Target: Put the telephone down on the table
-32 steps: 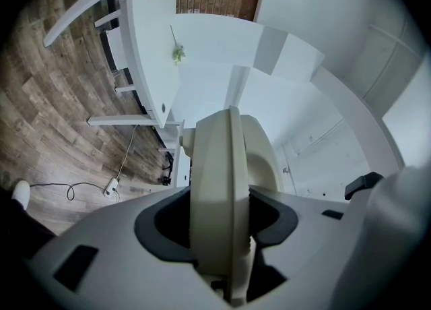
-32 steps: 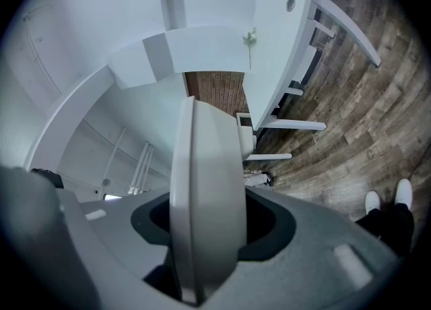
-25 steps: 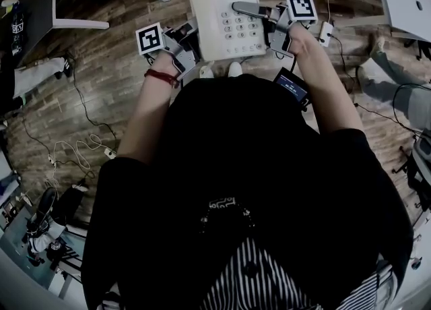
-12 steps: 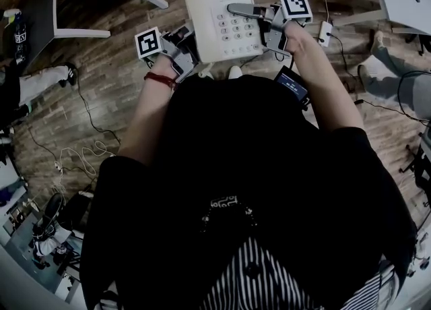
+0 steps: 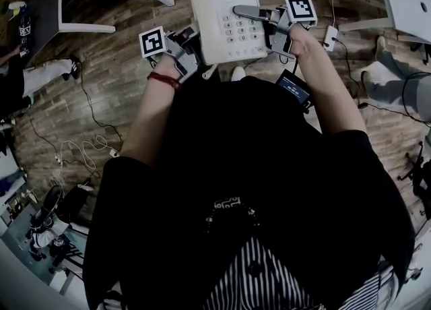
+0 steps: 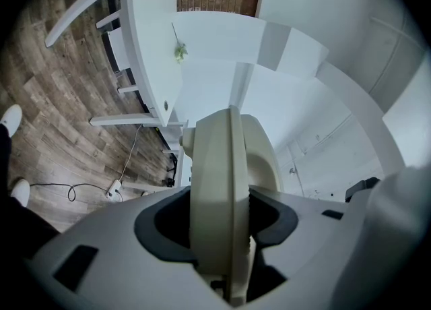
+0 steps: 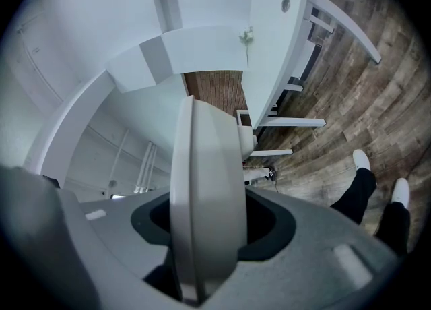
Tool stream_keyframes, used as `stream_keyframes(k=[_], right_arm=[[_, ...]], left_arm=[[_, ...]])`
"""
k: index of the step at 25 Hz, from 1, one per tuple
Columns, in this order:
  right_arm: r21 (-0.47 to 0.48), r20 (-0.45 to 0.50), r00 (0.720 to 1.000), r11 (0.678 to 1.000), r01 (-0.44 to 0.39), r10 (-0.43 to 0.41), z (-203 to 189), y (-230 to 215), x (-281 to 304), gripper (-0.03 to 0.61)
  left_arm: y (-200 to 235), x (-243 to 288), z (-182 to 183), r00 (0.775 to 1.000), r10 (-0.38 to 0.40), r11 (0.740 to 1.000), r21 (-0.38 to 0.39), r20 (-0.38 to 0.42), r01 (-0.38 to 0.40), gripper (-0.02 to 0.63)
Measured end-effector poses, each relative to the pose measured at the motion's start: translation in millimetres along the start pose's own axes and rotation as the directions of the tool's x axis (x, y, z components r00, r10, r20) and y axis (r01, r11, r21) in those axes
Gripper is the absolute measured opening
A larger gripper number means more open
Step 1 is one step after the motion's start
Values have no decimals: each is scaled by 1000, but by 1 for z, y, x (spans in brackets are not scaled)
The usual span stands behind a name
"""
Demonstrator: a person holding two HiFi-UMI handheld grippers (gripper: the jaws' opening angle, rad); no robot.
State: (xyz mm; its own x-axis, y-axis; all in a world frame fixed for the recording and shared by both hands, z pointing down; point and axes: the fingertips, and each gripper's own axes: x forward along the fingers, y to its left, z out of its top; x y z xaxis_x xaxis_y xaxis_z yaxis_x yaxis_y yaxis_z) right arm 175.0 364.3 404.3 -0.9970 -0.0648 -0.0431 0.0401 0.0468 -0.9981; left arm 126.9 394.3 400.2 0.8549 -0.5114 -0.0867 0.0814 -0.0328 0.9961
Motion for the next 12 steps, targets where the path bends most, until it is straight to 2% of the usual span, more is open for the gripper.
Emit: stream_keyframes(k=[5,12], right_arm=[[-9,1,1000,1000,10,-10,3,-1,2,209],[-13,25,999,999,30,-30,26,-2,3,209]], left_arm=[[3,1,4,1000,-19,1000,6,11,19,202],[6,13,25,999,-43,999,1,-14,43,202]])
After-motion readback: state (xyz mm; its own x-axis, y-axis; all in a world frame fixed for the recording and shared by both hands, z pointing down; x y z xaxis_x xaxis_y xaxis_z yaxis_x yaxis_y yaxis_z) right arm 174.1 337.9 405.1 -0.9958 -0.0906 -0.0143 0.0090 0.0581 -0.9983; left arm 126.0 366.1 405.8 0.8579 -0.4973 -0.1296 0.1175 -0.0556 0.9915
